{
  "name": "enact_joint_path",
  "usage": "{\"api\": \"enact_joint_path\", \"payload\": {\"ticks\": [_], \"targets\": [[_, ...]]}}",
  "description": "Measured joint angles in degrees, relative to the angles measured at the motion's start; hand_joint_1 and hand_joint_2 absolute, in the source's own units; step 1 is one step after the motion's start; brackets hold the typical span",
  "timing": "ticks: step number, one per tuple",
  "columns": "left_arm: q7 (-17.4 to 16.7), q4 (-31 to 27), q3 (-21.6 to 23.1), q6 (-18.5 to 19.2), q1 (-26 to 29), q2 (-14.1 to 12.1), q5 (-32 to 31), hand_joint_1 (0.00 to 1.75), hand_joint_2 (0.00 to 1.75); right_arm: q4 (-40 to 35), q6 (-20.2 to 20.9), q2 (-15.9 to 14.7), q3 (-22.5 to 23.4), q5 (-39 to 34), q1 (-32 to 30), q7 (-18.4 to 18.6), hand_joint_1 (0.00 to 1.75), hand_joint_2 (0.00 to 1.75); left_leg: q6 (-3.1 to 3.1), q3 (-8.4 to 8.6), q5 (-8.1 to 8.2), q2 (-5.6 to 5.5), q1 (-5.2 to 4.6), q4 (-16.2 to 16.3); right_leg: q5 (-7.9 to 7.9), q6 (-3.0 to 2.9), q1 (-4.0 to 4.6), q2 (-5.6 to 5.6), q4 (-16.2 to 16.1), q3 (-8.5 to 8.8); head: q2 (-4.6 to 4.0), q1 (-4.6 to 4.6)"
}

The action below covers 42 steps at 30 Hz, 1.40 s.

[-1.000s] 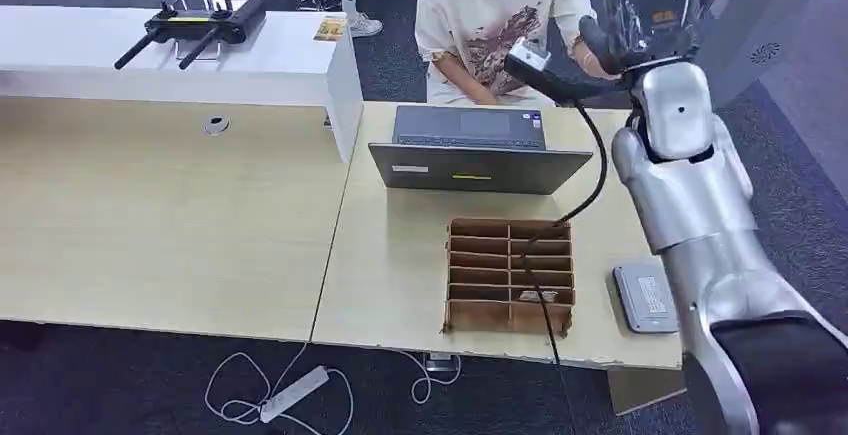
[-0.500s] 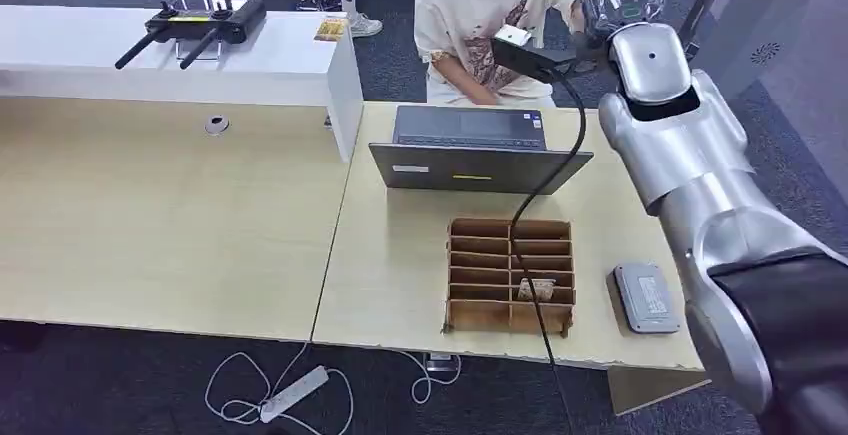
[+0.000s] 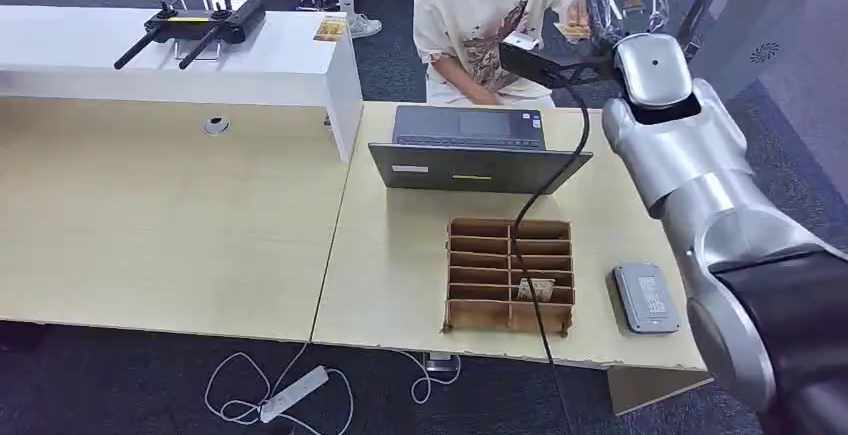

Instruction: Pass the card to the sensor for recognition and then transmit it.

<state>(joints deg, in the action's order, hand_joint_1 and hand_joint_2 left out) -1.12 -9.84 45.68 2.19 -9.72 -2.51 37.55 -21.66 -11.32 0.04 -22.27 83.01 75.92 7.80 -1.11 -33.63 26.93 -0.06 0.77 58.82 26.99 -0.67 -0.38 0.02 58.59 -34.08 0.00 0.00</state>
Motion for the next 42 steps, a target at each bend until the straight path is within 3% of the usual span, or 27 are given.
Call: {"api": "enact_joint_path", "payload": {"ticks": [1,2,3,4,20,22,42], "targets": [[-0.02,0.0,0.0,0.0,-0.05,0.02,0.0,0.0,1.75,0.09,0.0,0.0,0.02,0.0,0.0,0.0,0.4,1.75,0.0,0.0,0.0,0.0,0.0,0.0,0.0,0.0,0.0,0.0,0.0,0.0,0.0,0.0],[-0.02,0.0,0.0,0.0,-0.1,0.02,0.0,0.0,1.75,0.11,0.0,0.0,0.04,0.0,0.0,0.0,1.47,1.75,0.0,0.0,0.0,0.0,0.0,0.0,0.0,0.0,0.0,0.0,0.0,0.0,0.0,0.0],[-0.04,0.0,-0.02,-0.02,-0.13,0.07,0.0,0.0,1.75,0.11,0.0,0.0,0.04,0.0,0.0,0.0,1.68,1.75,0.0,0.0,0.0,0.0,0.0,0.0,0.0,0.0,0.0,0.0,0.0,0.0,0.0,0.0],[-0.04,0.0,-0.02,-0.02,-0.15,0.09,0.0,0.0,1.75,0.13,0.0,0.0,0.04,0.0,0.01,0.0,1.75,1.75,0.0,0.0,0.0,0.0,0.0,0.0,0.0,0.0,0.0,0.0,0.0,0.0,0.0,0.0],[-0.81,0.0,-0.26,-0.46,-0.79,0.42,-1.07,0.0,1.75,0.15,-1.31,-0.48,1.64,-1.01,0.11,-0.35,1.75,1.75,0.0,0.0,0.0,0.0,0.0,0.01,0.0,0.0,0.0,-0.01,0.0,-0.01,0.0,0.0],[-0.83,0.0,-1.14,-0.59,-0.86,0.55,-2.01,0.0,1.75,0.13,-3.63,-0.83,3.85,-3.87,0.29,-2.95,1.75,1.75,0.0,0.0,0.0,0.0,0.0,0.01,0.0,0.0,0.0,-0.01,0.0,-0.01,0.0,0.0],[-0.29,0.0,-2.58,-1.03,-0.96,0.63,-3.3,0.0,1.75,-0.5,-8.68,-0.81,13.33,-17.31,0.57,-11.72,1.75,1.75,0.0,-0.02,0.0,0.0,0.0,0.01,0.0,0.0,0.0,0.0,0.0,0.0,0.0,0.0]]}}
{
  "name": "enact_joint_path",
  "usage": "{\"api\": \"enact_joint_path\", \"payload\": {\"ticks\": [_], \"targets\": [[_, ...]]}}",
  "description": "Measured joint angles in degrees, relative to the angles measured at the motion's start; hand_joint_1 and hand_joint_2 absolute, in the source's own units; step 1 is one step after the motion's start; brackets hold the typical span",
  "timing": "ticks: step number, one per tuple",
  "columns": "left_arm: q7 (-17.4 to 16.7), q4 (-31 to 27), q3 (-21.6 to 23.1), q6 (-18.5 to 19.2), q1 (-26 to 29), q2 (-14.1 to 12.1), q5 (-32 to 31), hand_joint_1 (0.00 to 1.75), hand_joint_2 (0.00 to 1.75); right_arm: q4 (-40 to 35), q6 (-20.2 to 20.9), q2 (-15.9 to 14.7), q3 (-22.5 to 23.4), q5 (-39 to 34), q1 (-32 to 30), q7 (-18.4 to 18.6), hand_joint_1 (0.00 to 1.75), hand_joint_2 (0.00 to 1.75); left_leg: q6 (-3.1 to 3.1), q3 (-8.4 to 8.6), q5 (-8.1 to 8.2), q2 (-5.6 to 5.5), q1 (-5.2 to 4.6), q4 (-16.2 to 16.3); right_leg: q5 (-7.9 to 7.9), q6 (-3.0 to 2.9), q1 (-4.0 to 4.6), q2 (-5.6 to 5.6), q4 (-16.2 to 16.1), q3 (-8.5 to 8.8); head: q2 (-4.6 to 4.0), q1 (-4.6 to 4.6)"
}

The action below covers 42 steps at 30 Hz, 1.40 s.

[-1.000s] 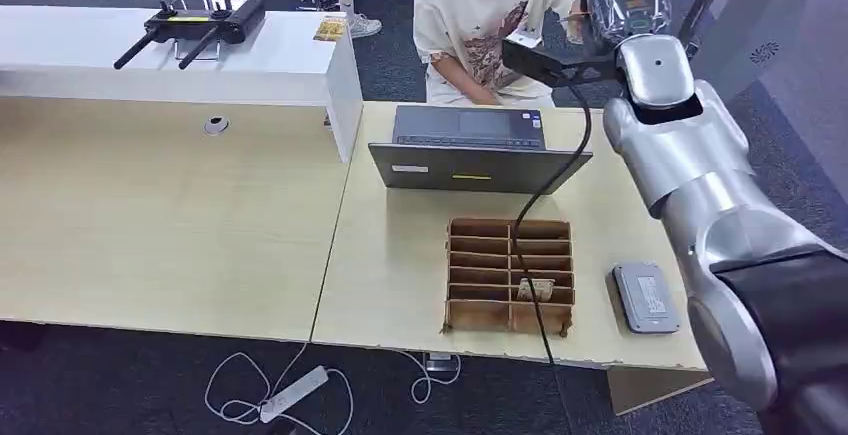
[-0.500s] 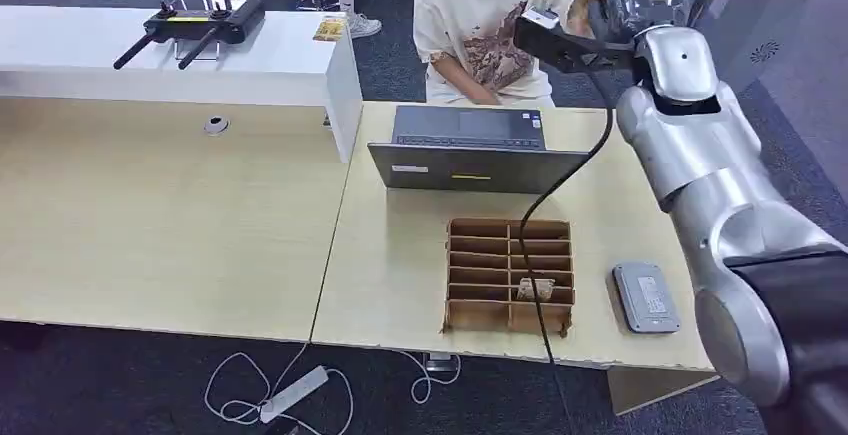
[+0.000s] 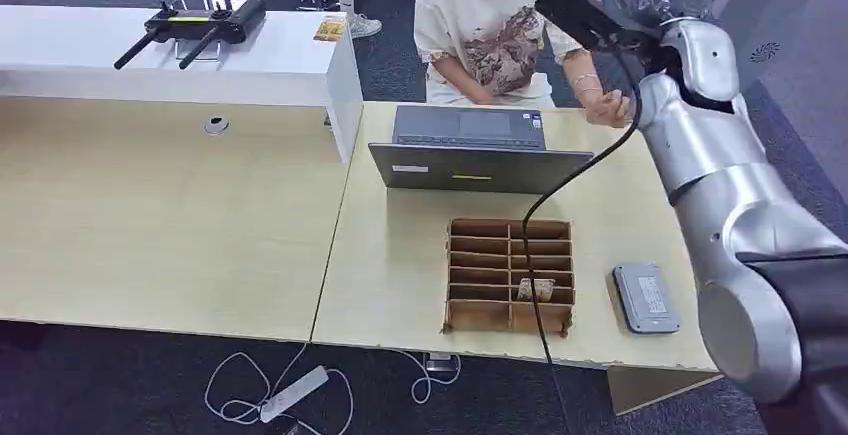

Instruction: Pass the card to the sensor for recognition and then transmit it.

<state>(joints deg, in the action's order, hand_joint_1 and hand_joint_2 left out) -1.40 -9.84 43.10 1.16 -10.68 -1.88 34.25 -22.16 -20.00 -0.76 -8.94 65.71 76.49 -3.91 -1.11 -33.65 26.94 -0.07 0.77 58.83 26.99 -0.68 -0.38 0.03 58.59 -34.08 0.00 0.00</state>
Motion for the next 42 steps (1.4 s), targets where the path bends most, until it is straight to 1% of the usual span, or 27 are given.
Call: {"api": "enact_joint_path", "payload": {"ticks": [5,9,14,16,18,20,22,25,27,31,34,37,42], "targets": [[0.15,0.0,-0.11,-0.22,0.01,0.02,-0.5,0.0,1.75,-0.18,-0.37,0.0,3.02,-4.02,0.0,-2.12,1.75,1.75,0.0,0.0,0.0,0.0,0.0,0.0,0.0,0.0,0.0,0.0,0.0,0.0,0.0,0.0],[0.33,0.0,-0.24,-0.61,0.01,0.11,-0.96,0.0,1.75,-0.24,-0.2,0.0,4.48,-5.58,0.01,-2.51,1.75,1.75,0.0,0.01,0.0,0.01,0.0,0.0,0.0,0.0,0.0,0.0,0.0,-0.01,0.0,0.0],[0.31,0.0,-0.5,-0.85,-0.07,0.33,-1.97,0.0,1.75,-0.22,2.41,-0.42,6.47,-9.34,0.25,-2.93,1.75,1.75,0.0,0.01,0.0,0.01,0.0,0.0,0.0,0.0,0.0,-0.01,0.0,0.0,0.0,0.0],[0.24,0.0,-0.7,-0.92,-0.14,0.39,-2.21,0.0,1.75,-0.22,4.13,-0.57,7.19,-10.76,0.44,-2.93,1.75,1.75,0.0,0.01,0.0,0.01,0.0,0.0,0.0,0.0,0.0,-0.01,0.0,-0.01,0.0,0.0],[0.24,0.0,-0.96,-0.92,-0.18,0.39,-2.58,0.0,1.75,-0.22,7.34,-0.94,8.04,-13.14,0.63,-2.93,1.75,1.75,0.0,0.01,0.0,0.0,0.0,0.0,0.0,0.0,0.0,0.0,0.0,0.0,0.0,0.0],[0.24,0.0,-1.09,-0.83,-0.19,0.39,-2.91,0.0,1.75,-0.22,9.48,-1.29,8.7,-15.06,0.69,-3.14,1.75,1.75,0.0,0.01,0.0,0.01,0.0,0.01,0.0,0.0,0.0,-0.01,-0.01,-0.01,0.0,0.0],[0.24,0.0,-1.4,-0.61,-0.2,0.39,-3.26,0.0,1.75,-0.22,12.99,-1.88,9.9,-18.57,0.84,-3.78,1.75,1.75,0.0,0.01,0.0,0.0,0.0,0.01,0.0,0.0,0.0,0.0,-0.01,-0.01,0.0,0.0],[0.24,0.0,-1.66,-0.46,-0.2,0.39,-3.89,0.0,1.75,-0.24,18.23,-3.17,11.83,-23.77,0.83,-4.63,1.75,1.75,0.0,0.01,0.0,-0.01,0.0,0.02,0.0,0.0,0.0,0.0,-0.01,-0.01,0.0,0.0],[0.29,0.0,-1.88,-0.39,-0.19,0.37,-4.04,0.0,1.75,-0.22,20.79,-4.11,13.03,-26.3,0.84,-5.11,1.75,1.75,0.0,0.0,0.0,-0.03,0.0,0.02,0.0,0.0,0.0,0.03,-0.02,-0.01,0.0,0.02],[0.83,0.0,-2.62,-0.39,-0.06,0.31,-4.2,0.0,1.75,-0.18,27.82,-6.58,15.69,-31.36,0.66,-6.47,1.75,1.75,0.0,-0.02,0.0,-0.06,-0.01,0.02,-0.01,0.01,-0.01,0.05,-0.02,-0.01,0.0,0.0],[1.29,0.0,-3.02,-0.39,0.06,0.2,-4.22,0.0,1.75,-0.18,30.58,-8.15,16.79,-33.65,-0.09,-6.86,1.75,1.75,0.01,-0.02,0.01,-0.05,-0.01,0.03,-0.01,0.01,-0.01,0.04,-0.03,-0.01,0.0,0.0],[1.38,0.0,-3.37,-0.42,0.3,0.07,-4.24,0.0,1.75,-0.13,31.41,-9.33,17.36,-34.5,-0.81,-6.84,1.75,1.75,0.01,-0.01,0.01,-0.04,-0.02,0.03,-0.01,0.01,-0.02,0.03,-0.03,-0.03,0.0,0.0],[1.49,0.0,-3.98,-0.59,0.45,-0.02,-5.2,0.0,1.75,0.04,35.71,-11.49,17.53,-36.9,-1.87,-4.85,1.75,1.75,0.01,-0.01,0.01,-0.04,0.0,0.03,-0.01,0.01,-0.01,0.03,-0.02,-0.03,0.0,-0.02]]}}
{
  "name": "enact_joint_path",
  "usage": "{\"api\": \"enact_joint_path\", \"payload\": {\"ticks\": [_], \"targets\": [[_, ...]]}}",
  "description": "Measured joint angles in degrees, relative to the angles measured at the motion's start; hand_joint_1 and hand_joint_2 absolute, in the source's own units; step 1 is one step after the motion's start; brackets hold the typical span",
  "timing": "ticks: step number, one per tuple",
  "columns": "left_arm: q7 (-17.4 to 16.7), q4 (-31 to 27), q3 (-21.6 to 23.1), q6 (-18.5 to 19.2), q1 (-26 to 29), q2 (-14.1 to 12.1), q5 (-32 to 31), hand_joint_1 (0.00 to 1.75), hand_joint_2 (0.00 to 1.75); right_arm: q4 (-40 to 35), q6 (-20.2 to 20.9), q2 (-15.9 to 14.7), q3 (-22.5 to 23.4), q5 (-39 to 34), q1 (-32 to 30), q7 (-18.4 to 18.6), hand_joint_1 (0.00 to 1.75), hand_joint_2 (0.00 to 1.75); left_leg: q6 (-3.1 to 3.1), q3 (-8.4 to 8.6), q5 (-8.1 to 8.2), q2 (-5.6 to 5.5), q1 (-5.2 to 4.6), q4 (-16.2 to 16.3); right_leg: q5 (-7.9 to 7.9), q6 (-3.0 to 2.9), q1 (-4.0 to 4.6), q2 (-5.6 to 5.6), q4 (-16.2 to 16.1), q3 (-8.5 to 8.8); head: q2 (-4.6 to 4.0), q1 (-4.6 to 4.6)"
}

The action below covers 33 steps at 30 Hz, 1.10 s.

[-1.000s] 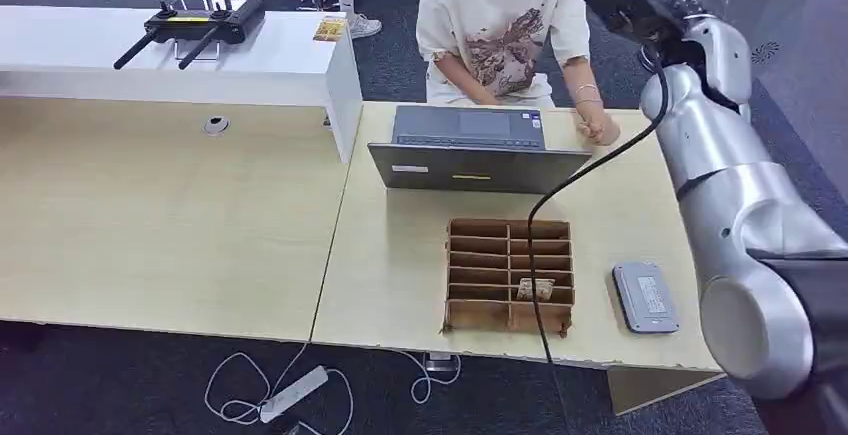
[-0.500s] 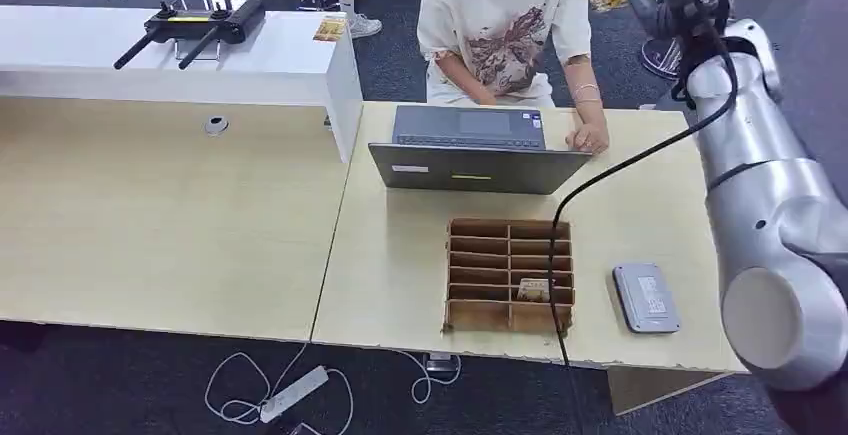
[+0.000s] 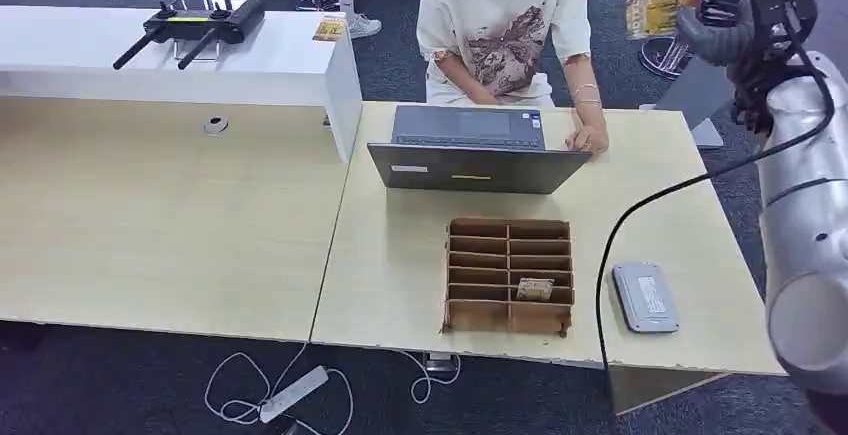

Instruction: Pass the card to the sensor for recognition and then transmit it.

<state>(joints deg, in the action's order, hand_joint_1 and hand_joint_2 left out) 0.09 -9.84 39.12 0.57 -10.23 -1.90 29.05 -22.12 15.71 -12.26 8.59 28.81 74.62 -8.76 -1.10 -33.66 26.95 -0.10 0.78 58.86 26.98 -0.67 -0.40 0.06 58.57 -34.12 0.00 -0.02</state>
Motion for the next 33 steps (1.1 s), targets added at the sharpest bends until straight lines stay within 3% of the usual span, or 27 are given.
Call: {"api": "enact_joint_path", "payload": {"ticks": [11,33], "targets": [[-0.13,0.0,-0.13,-0.57,-0.13,-0.07,-3.85,0.0,1.75,0.64,8.29,-7.28,-0.2,-2.85,-4.98,-0.26,1.75,1.75,0.04,-0.07,0.03,-0.14,-0.04,0.01,0.01,0.01,-0.01,0.14,-0.05,0.0,0.0,0.02],[-0.09,0.0,1.31,-1.84,-1.14,-0.33,-10.89,0.0,1.75,1.27,12.84,-14.84,-2.67,-6.54,-15.14,-3.37,1.75,1.75,0.04,-0.09,0.03,-0.14,-0.03,0.01,0.01,0.01,-0.01,0.13,-0.04,-0.02,0.0,0.02]]}}
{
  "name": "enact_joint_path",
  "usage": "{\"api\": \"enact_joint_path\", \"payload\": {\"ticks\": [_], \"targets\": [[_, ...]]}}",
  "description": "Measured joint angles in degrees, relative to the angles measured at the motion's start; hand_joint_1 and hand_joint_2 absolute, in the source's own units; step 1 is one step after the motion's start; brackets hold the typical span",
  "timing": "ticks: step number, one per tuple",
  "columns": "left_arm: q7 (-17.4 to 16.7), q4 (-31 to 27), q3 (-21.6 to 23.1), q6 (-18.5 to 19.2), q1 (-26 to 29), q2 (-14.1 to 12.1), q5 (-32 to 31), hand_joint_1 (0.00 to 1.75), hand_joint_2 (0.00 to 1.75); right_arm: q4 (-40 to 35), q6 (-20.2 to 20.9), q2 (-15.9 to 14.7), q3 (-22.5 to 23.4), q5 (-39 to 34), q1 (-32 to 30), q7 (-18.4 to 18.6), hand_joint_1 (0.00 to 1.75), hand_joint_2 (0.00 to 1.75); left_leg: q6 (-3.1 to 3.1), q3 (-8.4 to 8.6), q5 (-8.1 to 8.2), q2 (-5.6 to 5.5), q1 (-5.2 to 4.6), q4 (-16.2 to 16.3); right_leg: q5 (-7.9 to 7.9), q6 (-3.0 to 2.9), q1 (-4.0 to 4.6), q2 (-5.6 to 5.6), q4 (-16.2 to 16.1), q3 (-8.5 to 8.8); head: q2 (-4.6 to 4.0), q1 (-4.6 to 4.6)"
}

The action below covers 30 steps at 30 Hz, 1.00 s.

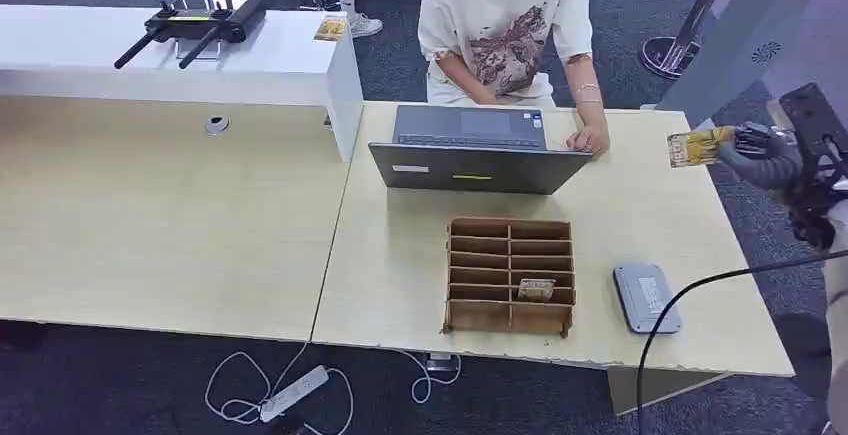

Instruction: Pass the card to the sensor for recognition and then transmit it.

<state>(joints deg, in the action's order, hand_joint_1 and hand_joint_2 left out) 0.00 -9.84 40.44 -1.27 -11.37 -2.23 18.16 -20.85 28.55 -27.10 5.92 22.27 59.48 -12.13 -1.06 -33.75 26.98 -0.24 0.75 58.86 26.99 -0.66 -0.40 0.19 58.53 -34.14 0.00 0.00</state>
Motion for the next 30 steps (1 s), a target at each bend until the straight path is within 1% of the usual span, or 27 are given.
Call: {"api": "enact_joint_path", "payload": {"ticks": [5,11,17,23,30], "targets": [[-0.11,-0.02,1.25,-0.02,-0.43,-0.13,-1.92,0.0,1.75,0.04,0.06,-1.29,-0.37,-0.87,-2.92,-1.27,1.75,1.75,0.0,0.0,0.0,0.01,0.0,0.0,0.0,0.0,0.0,0.0,0.0,0.0,0.0,-0.02],[-0.55,-0.15,2.99,-0.72,-1.17,-0.11,-5.15,0.0,1.75,0.07,1.09,-2.18,-1.38,-0.85,-4.26,-0.74,1.75,1.75,0.0,0.0,0.0,0.02,0.0,0.0,0.0,0.0,0.0,-0.01,0.01,-0.01,0.0,0.0],[-0.57,-0.44,3.41,-0.81,-1.71,-0.09,-6.77,0.0,1.75,0.07,3.23,-2.97,-3.1,-0.74,-4.66,-0.48,1.75,1.75,0.0,0.0,0.0,0.01,0.0,0.0,0.0,0.0,0.0,-0.01,0.01,-0.01,0.0,-0.02],[-0.66,-0.46,3.47,-0.57,-1.81,-0.11,-7.45,0.0,1.75,0.09,4.39,-3.91,-4.81,-0.48,-5.17,-0.48,1.75,1.75,0.0,0.0,0.0,0.01,-0.01,0.0,0.0,0.0,-0.01,-0.01,0.0,-0.01,0.0,-0.02],[-0.57,-0.46,3.47,-0.57,-1.76,-0.11,-8.37,0.0,1.75,0.09,5.18,-6.23,-5.49,-1.33,-7.92,-2.18,1.75,1.75,0.01,-0.03,0.01,-0.02,-0.01,0.0,0.0,0.01,-0.01,0.03,-0.01,0.0,0.0,0.0]]}}
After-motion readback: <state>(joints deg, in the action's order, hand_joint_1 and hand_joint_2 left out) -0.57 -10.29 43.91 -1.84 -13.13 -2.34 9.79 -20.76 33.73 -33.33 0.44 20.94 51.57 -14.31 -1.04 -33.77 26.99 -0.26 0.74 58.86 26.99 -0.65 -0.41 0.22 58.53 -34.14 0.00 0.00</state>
